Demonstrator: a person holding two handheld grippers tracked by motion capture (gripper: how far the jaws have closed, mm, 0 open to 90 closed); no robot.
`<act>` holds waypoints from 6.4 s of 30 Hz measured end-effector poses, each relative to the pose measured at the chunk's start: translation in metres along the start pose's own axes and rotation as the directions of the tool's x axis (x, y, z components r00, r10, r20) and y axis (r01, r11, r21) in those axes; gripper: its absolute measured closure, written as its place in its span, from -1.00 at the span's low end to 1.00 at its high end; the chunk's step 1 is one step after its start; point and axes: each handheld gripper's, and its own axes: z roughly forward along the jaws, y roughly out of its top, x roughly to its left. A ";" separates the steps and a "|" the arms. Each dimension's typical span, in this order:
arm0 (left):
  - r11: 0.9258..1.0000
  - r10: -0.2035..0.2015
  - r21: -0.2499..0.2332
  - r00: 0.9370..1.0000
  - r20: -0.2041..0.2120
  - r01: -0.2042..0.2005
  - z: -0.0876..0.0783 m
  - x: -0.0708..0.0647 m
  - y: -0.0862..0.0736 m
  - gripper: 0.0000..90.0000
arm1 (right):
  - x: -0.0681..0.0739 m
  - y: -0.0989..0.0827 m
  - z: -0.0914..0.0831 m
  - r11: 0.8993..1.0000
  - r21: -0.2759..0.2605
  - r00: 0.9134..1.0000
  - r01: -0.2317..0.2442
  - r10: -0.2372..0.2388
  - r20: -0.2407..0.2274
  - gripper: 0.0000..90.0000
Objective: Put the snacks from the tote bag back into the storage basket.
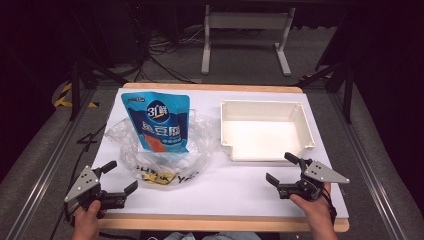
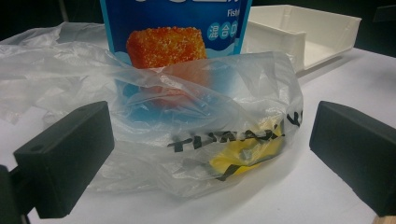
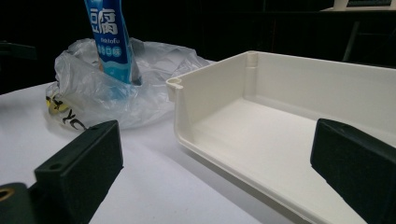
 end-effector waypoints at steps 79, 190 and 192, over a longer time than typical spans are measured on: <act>1.000 -0.019 -0.005 0.999 -0.033 0.019 -0.004 0.000 0.000 -0.99 | 0.048 0.156 0.136 0.980 0.109 0.944 0.164 -0.124 -0.305 -0.83; 0.998 -0.061 -0.010 0.998 -0.027 0.061 -0.008 0.008 -0.002 -0.99 | 0.106 0.100 0.295 0.966 0.115 0.890 0.232 -0.163 -0.426 0.35; 0.998 -0.066 -0.021 0.997 -0.028 0.065 -0.007 0.008 -0.003 -0.99 | 0.107 0.105 0.293 0.969 0.108 0.887 0.223 -0.156 -0.435 0.35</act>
